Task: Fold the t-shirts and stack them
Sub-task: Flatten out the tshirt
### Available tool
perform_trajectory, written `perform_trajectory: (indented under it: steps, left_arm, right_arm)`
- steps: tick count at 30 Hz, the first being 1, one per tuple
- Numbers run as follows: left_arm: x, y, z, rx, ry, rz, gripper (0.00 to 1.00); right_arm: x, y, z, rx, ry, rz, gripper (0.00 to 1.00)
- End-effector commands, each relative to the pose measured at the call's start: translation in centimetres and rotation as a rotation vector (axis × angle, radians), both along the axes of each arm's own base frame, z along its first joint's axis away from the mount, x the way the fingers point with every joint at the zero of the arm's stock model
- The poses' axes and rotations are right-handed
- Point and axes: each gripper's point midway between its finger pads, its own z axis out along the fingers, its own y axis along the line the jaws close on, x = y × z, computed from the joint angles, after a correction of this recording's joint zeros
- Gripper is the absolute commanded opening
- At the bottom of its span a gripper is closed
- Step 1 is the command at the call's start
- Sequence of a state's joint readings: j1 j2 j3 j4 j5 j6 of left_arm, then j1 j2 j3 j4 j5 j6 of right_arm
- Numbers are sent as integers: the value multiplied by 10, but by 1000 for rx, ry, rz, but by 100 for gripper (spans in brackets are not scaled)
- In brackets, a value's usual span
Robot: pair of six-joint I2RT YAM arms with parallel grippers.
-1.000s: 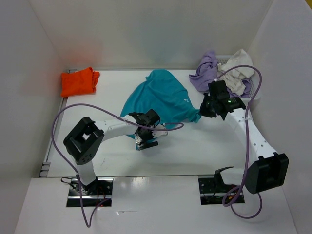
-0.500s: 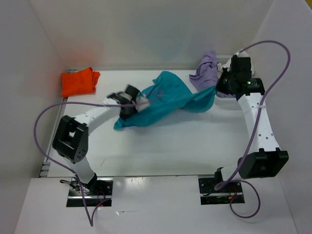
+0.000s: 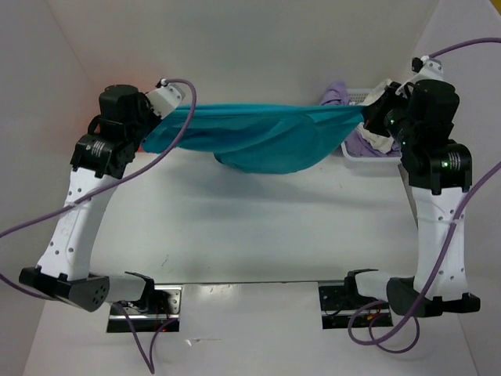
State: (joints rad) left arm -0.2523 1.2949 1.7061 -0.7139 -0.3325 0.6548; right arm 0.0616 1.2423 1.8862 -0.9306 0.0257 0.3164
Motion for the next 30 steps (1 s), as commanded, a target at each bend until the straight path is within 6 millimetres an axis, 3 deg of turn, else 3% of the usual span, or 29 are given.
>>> perform_trajectory:
  steps: [1,2,5,6,8,10,11,12,14,16,19,21,23,28,30]
  left_arm:
    - [-9,38,-22,130,136,128,0]
    - [-9,38,-21,141,138,124,0]
    - [0,37,-47,157,208,106,0]
    - [3,34,-52,156,221,96,0]
    - [18,30,-70,144,265,68,0]
    - [34,23,-87,134,309,50,0]
    - [40,17,-83,119,306,25,0]
    - [38,13,-92,113,352,-2,1]
    - [37,1,-107,115,423,-86,5]
    - [23,-18,-142,101,540,-202,5]
    - [-6,-41,-194,87,717,-388,5]
    - [-28,-56,-210,53,817,-515,5]
    - [-45,-60,-211,24,863,-556,5]
    - [-91,-65,-180,34,841,-584,5]
    - [-105,-67,-182,56,847,-579,5]
  right_arm:
    - [-13,-7,19,-57,-52,-15,0]
    - [-8,3,9,-59,-23,30,0]
    - [7,13,-10,-56,28,85,0]
    - [21,14,-20,-57,59,86,0]
    - [33,20,-18,-49,61,111,0]
    - [57,27,-30,-40,102,141,0]
    - [62,30,-23,-36,86,152,0]
    - [73,35,-33,-29,113,173,0]
    - [76,37,-38,-25,126,183,0]
    - [82,39,-68,-20,199,194,0]
    - [85,43,-94,-19,250,219,0]
    - [79,44,-117,-13,308,227,0]
    - [69,45,-126,-17,327,240,0]
    - [40,38,-129,-44,300,228,0]
    - [28,40,-118,-45,258,249,0]
